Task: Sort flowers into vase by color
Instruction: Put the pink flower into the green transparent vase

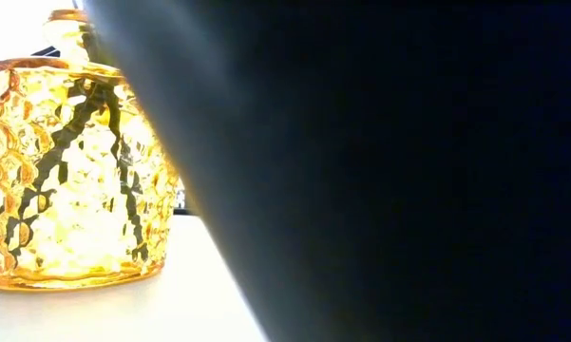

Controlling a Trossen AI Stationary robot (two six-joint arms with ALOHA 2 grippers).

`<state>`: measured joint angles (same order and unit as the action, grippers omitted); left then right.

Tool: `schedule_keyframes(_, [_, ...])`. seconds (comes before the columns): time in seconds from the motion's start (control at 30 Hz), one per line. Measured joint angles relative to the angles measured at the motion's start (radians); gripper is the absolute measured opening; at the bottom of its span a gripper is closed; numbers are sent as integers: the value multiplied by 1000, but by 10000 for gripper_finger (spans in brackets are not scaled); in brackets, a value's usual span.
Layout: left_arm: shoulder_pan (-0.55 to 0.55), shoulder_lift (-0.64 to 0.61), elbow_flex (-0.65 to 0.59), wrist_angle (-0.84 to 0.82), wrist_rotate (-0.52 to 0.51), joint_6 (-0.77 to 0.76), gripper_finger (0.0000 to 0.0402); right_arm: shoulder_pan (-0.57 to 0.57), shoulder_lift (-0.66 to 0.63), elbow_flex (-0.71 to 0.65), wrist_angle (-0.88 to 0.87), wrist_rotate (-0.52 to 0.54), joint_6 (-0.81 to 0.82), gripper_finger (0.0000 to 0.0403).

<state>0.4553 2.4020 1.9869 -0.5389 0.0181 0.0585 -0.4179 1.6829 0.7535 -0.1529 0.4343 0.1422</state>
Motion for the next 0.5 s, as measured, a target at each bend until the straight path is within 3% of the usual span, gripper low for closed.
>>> schedule_keyframes(0.3, [0, 0, 0, -11, 0, 0, 155, 33, 0, 0, -14, -84, 7, 21])
schedule_keyframes(0.5, [0, 0, 0, -47, -1, 3, 155, 85, -1, 0, -16, -94, 27, 21])
